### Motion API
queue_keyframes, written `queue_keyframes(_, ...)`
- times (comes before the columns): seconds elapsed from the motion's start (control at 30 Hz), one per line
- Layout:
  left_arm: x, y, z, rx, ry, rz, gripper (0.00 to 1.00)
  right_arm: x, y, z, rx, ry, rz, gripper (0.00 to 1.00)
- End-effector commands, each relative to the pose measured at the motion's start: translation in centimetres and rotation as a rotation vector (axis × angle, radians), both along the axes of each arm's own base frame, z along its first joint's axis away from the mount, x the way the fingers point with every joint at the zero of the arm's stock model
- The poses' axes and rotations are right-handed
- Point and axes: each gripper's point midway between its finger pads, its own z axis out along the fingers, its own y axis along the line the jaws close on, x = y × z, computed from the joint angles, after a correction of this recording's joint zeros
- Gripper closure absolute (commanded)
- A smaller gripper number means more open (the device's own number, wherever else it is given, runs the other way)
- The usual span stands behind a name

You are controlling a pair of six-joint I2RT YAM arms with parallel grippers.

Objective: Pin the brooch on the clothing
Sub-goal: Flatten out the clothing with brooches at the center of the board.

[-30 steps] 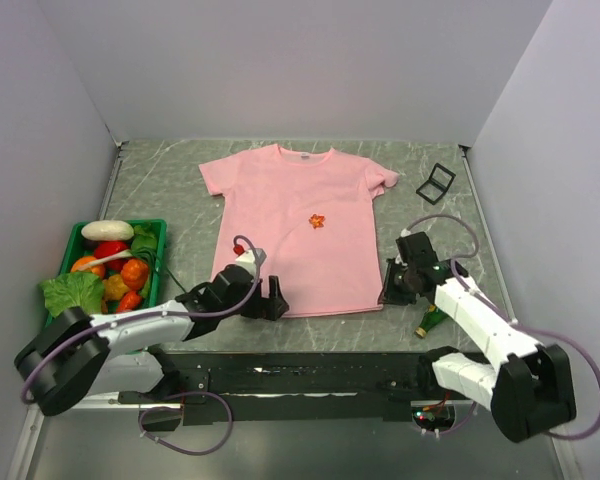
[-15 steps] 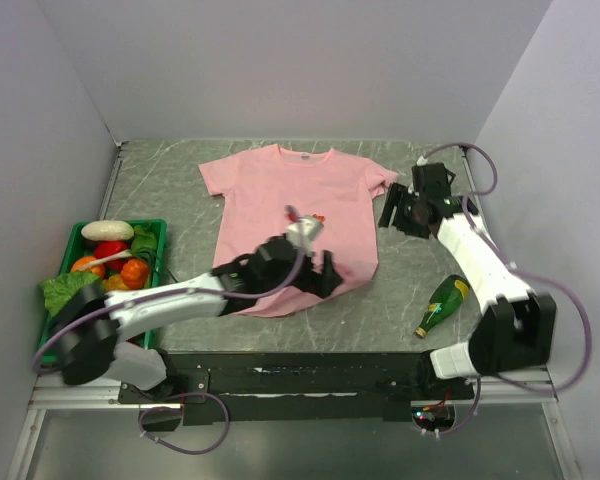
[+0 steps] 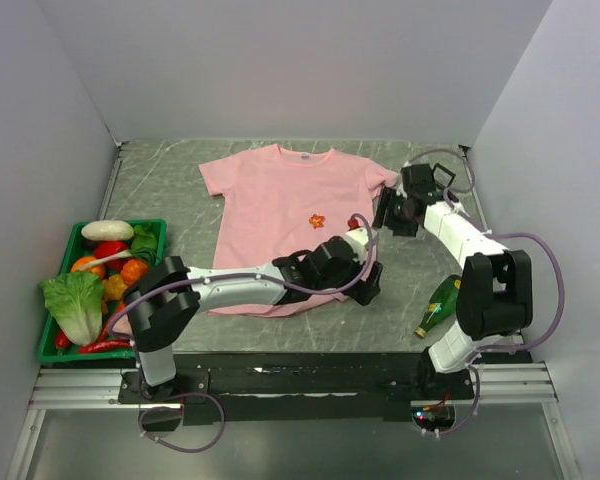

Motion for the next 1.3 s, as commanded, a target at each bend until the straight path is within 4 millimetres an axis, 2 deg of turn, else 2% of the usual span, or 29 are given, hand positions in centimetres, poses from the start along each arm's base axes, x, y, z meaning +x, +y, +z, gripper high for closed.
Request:
queue_keyframes(0.0,0.6,3.9,-0.1,-0.03,0.006,0.09,0.04,-3.8,1.3,-0.7,0.016,0.005,0.028,0.3)
queue_keyframes(0.03,0.8,5.1,0.9,-0.066,0.018,0.122,0.03,-5.0,2.5,-0.2,0.024,-0.007,0.051,0.3)
queue_keyframes(0.07,1.3,6.3,0.7,-0.066,0.027,0.152,0.04,-6.7,2.9,-1.6,0.026,0.028,0.06,0.31)
queue_keyframes(0.1,2.2,8.5,-0.8,-0.04,0.048,0.203,0.04,-7.7,3.4,-1.8,0.039,0.033,0.069,0.32)
queue_keyframes(0.13,2.6,9.5,-0.2,-0.063,0.051,0.235,0.04,-8.6,4.5,-1.3,0.06,0.014,0.079,0.32)
queue_keyframes(0.17,3.4,11.5,-1.5,-0.046,0.069,0.278,0.03,-10.2,4.6,-2.6,0.059,0.044,0.079,0.33)
queue_keyframes(0.2,3.7,12.4,-1.7,-0.051,0.076,0.298,0.03,-10.8,5.0,-2.7,0.07,0.045,0.064,0.34)
queue_keyframes(0.23,4.0,13.1,-0.9,-0.088,0.076,0.326,0.04,-11.4,5.4,-2.3,0.082,0.027,0.07,0.34)
queue_keyframes(0.27,4.5,15.1,-2.2,-0.075,0.092,0.372,0.04,-12.7,6.0,-3.1,0.082,0.047,0.09,0.35)
queue_keyframes(0.3,4.8,16.0,-2.3,-0.087,0.095,0.398,0.04,-13.1,6.6,-3.1,0.094,0.044,0.092,0.36)
queue_keyframes(0.33,5.1,16.7,-1.3,-0.128,0.086,0.426,0.04,-13.5,7.0,-3.2,0.093,0.046,0.1,0.36)
queue_keyframes(0.37,5.3,18.2,-2.1,-0.123,0.094,0.461,0.04,-14.3,7.7,-3.7,0.086,0.061,0.126,0.36)
queue_keyframes(0.4,5.4,18.7,-1.2,-0.15,0.079,0.475,0.04,-14.6,8.0,-4.0,0.085,0.072,0.123,0.37)
queue_keyframes(0.53,5.5,20.5,-1.1,-0.191,0.093,0.528,0.04,-15.8,10.0,-5.7,0.083,0.126,0.162,0.41)
queue_keyframes(0.67,5.2,22.1,-2.9,-0.2,0.155,0.55,0.04,-16.1,11.3,-6.8,0.064,0.159,0.178,0.44)
queue_keyframes(0.77,4.8,22.8,-3.4,-0.217,0.171,0.564,0.04,-16.2,11.8,-7.6,0.052,0.17,0.177,0.45)
queue_keyframes(0.93,4.8,24.4,-4.6,-0.254,0.196,0.602,0.04,-16.0,11.6,-8.9,0.012,0.187,0.148,0.47)
queue_keyframes(0.97,4.8,25.1,-5.3,-0.249,0.205,0.621,0.04,-16.0,11.7,-9.0,0.013,0.189,0.148,0.48)
queue_keyframes(1.13,4.6,26.2,-6.6,-0.268,0.222,0.661,0.04,-15.2,10.9,-9.6,-0.037,0.169,0.104,0.54)
queue_keyframes(1.23,4.3,26.9,-7.4,-0.267,0.235,0.68,0.04,-15.0,10.8,-9.9,-0.054,0.169,0.097,0.62)
queue_keyframes(1.27,4.2,27.1,-7.7,-0.264,0.24,0.687,0.04,-15.1,10.8,-10.0,-0.055,0.173,0.097,0.69)
